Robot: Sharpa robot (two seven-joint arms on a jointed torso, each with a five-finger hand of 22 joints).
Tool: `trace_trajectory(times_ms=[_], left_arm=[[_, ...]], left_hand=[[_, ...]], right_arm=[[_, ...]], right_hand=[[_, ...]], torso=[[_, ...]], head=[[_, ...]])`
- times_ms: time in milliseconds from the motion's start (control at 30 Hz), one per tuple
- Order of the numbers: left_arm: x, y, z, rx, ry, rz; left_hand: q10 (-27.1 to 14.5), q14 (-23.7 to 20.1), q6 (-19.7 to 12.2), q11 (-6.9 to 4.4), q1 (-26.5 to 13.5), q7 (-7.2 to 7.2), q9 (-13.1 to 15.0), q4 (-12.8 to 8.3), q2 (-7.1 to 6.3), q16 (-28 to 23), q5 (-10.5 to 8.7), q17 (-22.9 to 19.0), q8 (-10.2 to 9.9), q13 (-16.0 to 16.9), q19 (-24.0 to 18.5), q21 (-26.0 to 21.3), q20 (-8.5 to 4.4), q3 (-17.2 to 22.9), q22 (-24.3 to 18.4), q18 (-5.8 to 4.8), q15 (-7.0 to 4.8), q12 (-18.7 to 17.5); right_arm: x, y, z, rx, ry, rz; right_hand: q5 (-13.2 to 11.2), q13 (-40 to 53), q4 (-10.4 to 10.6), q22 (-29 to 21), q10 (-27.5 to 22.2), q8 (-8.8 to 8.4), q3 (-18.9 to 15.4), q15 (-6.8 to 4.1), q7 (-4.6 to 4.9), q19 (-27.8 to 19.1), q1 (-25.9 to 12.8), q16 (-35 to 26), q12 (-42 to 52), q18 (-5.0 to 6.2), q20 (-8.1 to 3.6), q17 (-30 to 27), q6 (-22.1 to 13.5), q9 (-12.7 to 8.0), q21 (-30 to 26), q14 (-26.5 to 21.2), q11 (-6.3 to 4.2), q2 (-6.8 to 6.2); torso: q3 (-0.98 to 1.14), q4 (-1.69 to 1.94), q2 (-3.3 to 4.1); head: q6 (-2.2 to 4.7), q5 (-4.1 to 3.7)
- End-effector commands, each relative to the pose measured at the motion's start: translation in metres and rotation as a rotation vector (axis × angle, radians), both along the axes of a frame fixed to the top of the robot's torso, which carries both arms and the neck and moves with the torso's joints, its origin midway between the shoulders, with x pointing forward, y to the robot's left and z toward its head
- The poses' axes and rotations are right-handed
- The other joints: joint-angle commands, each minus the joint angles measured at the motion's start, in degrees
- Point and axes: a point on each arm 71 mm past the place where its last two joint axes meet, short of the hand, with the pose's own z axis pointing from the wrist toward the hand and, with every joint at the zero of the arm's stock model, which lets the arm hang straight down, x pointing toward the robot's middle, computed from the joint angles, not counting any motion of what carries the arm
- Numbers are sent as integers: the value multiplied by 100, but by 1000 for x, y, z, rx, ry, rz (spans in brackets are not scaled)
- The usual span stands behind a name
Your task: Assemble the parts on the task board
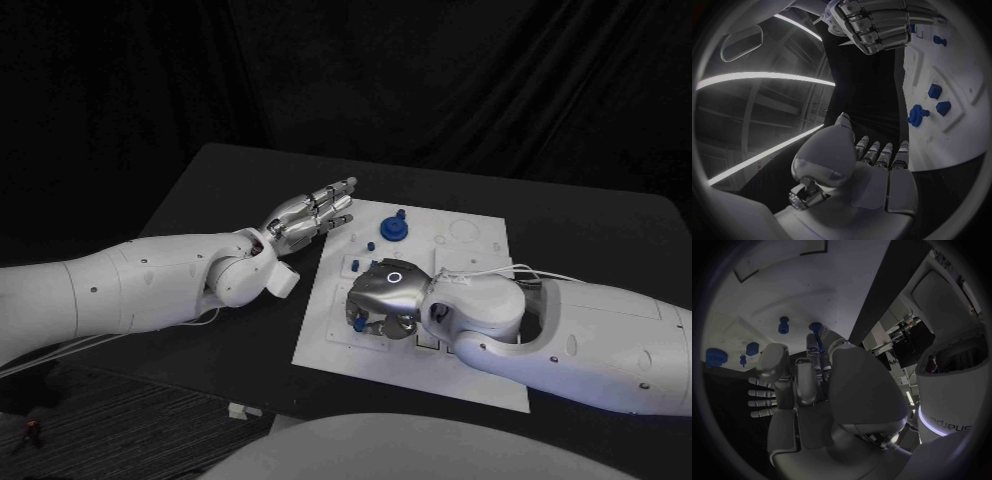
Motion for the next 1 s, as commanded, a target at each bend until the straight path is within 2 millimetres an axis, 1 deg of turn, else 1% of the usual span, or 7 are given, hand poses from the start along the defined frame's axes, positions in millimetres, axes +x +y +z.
trace_trajectory(times_ms=[33, 167, 267, 400, 467, 600, 1000], left_arm=[[-1, -2, 1, -22, -2, -12], [-2, -2, 0, -22, 1, -13], [-2, -2, 0, -22, 2, -14], [-2, -2, -1, -21, 3, -14], [-2, -1, -1, -21, 4, -13], [-3, 1, -1, -21, 3, -9], [-4, 13, 0, -13, -22, 33]], left_hand=[[1, 8, -10, 28, 56, 34, 4, -3, 3, -21, 35, -9, 9, -4, 8, -19, -23, 46, -3, 54, 64, -26], [1, 8, -11, 26, 64, 35, 4, -5, 5, -21, 43, -9, 9, -4, 9, -19, -12, 51, -1, 52, 84, -26], [1, 8, -11, 26, 64, 35, 4, -5, 5, -21, 43, -9, 9, -4, 9, -19, -12, 51, -1, 52, 84, -26], [1, 8, -9, 26, 75, 37, 4, -8, 6, -21, 61, -9, 10, -4, 9, -18, 1, 56, 1, 51, 97, -28], [1, 8, -9, 26, 75, 37, 4, -8, 6, -21, 61, -9, 10, -4, 9, -18, 1, 56, 1, 51, 97, -28], [1, 8, -5, 26, 77, 38, 5, -8, 4, -21, 63, -9, 11, -4, 9, -18, 3, 56, 0, 51, 101, -30], [11, 8, 100, 24, 53, 56, 20, 0, -18, -21, -83, -9, 39, 11, 6, -21, -32, 21, -8, 52, 42, 51]], right_arm=[[-1, 1, -1, 11, -9, -1], [-1, 1, -1, 6, -8, -2], [0, 0, -2, 0, -9, -15], [4, -6, -2, 17, -21, -41], [6, -10, 0, 43, -34, -56], [9, -27, 7, 130, -58, -101], [37, -135, 72, 383, 36, -460]], right_hand=[[0, -8, 0, 780, 53, 8, 25, -51, 21, 34, -26, -2, -11, -75, -20, -3, 80, 145, 1, 191, -13, -22], [-33, -23, 4, 771, -12, -78, 37, -32, 53, 18, -69, -24, -84, -72, -14, -24, -25, 119, -36, 182, 19, -60], [-157, -37, 108, 720, -601, -365, 3, 173, 253, -74, -299, -127, -233, -53, 82, -132, -870, -92, -256, 118, 205, -267], [-222, -29, 83, 629, -1450, -405, -313, 240, -340, -264, -461, -297, -201, 16, 226, -326, -2544, -340, -689, -32, 361, -394], [-267, -17, 199, 595, -1851, -444, -634, 219, -395, -353, -436, -360, -174, 54, 234, -404, -3451, -378, -869, -110, 412, -432], [-340, -14, 580, 538, -2197, -448, -878, 189, -506, -484, -293, -476, -128, 100, 215, -544, -3712, -383, -1172, -224, 439, -539], [-235, 89, 912, 563, -1863, -287, -862, 305, 300, -424, -45, -368, 509, 76, 293, -477, -2643, -292, -1125, -196, 400, -310]], torso=[[-3, -8, 0], [-1, -7, -1], [1, -7, 2], [4, -8, 3], [4, -4, 3], [2, -4, 0], [8, -21, -30]], head=[[-1, 16], [-1, 16], [-1, 20], [-1, 17], [-1, -2], [-1, -59], [-1, -389]])
